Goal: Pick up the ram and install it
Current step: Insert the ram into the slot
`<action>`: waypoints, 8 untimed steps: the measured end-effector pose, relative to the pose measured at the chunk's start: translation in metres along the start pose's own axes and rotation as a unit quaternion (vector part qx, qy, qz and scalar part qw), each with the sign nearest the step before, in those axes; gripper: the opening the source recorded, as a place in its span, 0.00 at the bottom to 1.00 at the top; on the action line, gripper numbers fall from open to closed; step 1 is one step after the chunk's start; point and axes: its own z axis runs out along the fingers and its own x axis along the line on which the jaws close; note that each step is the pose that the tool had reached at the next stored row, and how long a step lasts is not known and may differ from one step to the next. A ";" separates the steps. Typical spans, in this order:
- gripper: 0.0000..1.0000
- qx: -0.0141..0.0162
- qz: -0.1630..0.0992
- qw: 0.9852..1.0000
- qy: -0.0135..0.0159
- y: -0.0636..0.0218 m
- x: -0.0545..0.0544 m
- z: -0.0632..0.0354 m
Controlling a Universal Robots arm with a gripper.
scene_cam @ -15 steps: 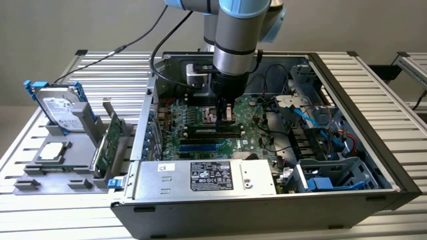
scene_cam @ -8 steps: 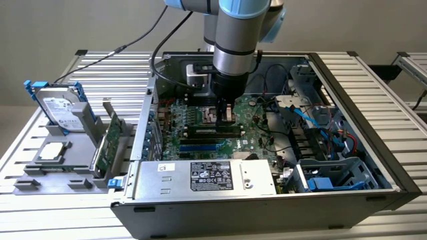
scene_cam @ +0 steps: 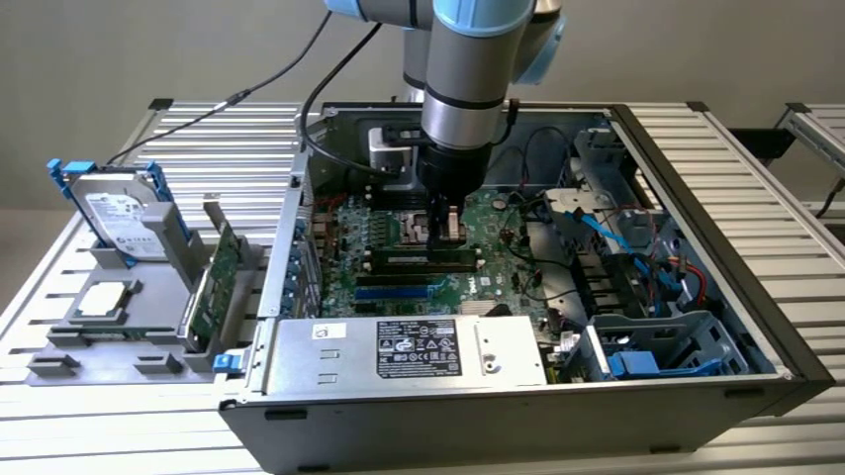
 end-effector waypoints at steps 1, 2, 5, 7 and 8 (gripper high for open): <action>0.13 0.000 -0.001 1.000 0.000 0.0000 0.000 0.0000; 0.13 0.000 -0.001 1.000 0.000 -0.0001 0.000 0.0000; 0.13 0.000 -0.003 1.000 0.001 -0.0002 0.000 -0.0001; 0.13 0.000 -0.003 1.000 0.001 -0.0003 0.000 -0.0001; 0.13 0.000 -0.004 1.000 0.002 -0.0004 0.000 -0.0001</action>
